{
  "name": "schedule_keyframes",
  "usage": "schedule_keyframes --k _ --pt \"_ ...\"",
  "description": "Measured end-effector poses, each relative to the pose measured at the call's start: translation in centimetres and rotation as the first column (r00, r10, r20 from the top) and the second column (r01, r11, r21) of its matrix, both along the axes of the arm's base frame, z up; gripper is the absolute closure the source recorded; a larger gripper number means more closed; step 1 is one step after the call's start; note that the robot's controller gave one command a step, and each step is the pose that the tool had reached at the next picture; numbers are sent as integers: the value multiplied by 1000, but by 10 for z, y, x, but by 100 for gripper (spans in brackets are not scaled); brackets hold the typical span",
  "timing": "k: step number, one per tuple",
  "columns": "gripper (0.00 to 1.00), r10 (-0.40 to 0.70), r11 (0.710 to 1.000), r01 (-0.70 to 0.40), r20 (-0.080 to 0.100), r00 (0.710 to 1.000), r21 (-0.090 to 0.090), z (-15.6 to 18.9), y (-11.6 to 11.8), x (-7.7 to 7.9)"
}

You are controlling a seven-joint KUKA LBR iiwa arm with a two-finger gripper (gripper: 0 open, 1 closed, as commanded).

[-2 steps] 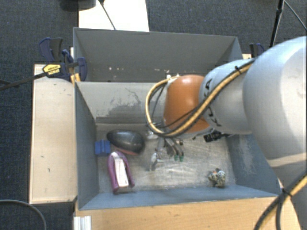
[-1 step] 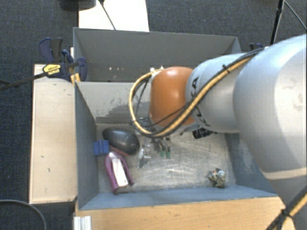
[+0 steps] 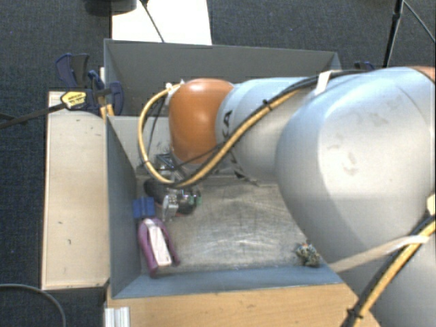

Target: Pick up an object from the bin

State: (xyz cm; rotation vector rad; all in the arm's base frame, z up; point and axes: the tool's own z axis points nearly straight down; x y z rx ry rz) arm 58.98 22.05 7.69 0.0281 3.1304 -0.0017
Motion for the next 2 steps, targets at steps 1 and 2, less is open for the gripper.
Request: schedule_keyframes --k 1,2 --pt "100 -2 1000 2 0 1000 0 1 -2 0" --pt "100 -32 999 32 0 999 5 -1 -1 1"
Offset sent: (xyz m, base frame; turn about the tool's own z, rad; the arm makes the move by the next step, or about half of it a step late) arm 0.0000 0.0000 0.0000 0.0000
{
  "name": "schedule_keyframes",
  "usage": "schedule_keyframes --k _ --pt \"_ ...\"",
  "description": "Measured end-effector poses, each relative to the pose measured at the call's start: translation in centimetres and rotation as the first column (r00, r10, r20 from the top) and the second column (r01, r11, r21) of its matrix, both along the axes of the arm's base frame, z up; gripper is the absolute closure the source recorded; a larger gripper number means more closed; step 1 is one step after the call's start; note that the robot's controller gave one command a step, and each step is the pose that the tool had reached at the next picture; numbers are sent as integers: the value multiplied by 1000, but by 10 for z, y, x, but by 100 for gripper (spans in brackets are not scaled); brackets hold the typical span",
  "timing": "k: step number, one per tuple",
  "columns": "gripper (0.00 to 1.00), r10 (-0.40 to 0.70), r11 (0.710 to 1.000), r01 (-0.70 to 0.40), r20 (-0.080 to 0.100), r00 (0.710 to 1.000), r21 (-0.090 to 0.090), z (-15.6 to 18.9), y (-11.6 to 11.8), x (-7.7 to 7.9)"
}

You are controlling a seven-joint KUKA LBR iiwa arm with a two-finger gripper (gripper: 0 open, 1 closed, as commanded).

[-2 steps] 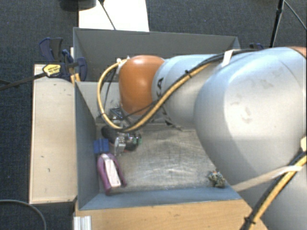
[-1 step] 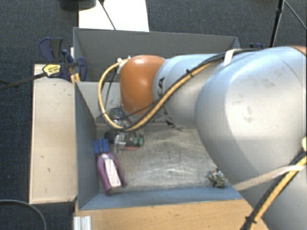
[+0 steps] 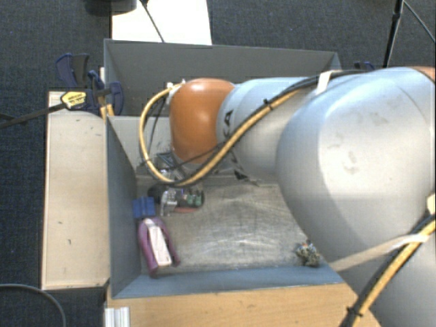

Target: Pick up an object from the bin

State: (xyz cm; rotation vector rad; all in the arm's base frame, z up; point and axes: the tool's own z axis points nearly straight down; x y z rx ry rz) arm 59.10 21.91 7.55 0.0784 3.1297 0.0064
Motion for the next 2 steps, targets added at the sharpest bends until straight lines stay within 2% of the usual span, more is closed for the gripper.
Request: schedule_keyframes --k 1,2 --pt "100 11 1000 -11 -2 1000 0 104 5 -3" --pt "100 14 1000 -14 0 1000 0 201 0 -6"
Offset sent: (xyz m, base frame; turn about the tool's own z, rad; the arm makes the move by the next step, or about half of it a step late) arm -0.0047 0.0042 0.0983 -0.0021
